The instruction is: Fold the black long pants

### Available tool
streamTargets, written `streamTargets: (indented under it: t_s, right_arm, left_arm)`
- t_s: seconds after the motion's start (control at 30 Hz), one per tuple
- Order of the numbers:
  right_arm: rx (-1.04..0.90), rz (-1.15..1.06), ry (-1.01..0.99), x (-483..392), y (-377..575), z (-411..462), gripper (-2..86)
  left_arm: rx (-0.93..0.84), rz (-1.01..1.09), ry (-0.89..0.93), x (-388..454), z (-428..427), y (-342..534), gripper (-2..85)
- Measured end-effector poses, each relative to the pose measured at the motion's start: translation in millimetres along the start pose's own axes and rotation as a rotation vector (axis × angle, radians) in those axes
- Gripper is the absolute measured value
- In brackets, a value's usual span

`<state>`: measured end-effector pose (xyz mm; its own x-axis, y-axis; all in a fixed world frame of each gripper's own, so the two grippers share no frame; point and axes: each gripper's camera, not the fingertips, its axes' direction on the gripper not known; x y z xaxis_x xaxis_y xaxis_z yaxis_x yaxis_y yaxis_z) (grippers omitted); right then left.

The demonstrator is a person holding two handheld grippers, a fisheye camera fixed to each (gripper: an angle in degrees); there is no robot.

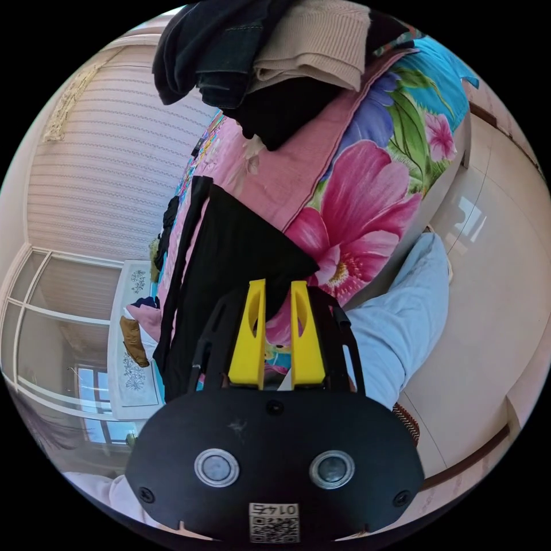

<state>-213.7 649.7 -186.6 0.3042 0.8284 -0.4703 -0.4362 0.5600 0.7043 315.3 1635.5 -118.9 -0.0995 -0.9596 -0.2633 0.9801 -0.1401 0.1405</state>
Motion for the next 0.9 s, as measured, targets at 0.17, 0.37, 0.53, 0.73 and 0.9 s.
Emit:
streamTargets:
  t_s: [0.17, 0.37, 0.53, 0.73, 0.9]
  right_arm:
    - [0.021, 0.002, -0.088, 34, -6, -16, 1.5]
    - [0.003, -0.087, -0.063, 37, -27, -25, 0.8]
    - [-0.014, -0.166, -0.033, 26, -50, -28, 0.6]
    - [-0.038, -0.303, 0.006, -4, -92, -33, 0.5]
    - [-0.081, -0.451, 0.094, -49, -135, -25, 0.5]
  left_arm:
    - [0.036, -0.115, 0.031, -12, 21, -22, 12.1]
    - [-0.002, -0.244, 0.066, -30, 53, -43, 13.1]
    - [0.006, -0.299, 0.120, -28, 73, -62, 8.4]
    - [-0.043, -0.344, 0.181, -32, 69, -86, -0.5]
    - [-0.033, -0.145, 0.235, -10, 34, -117, -1.0]
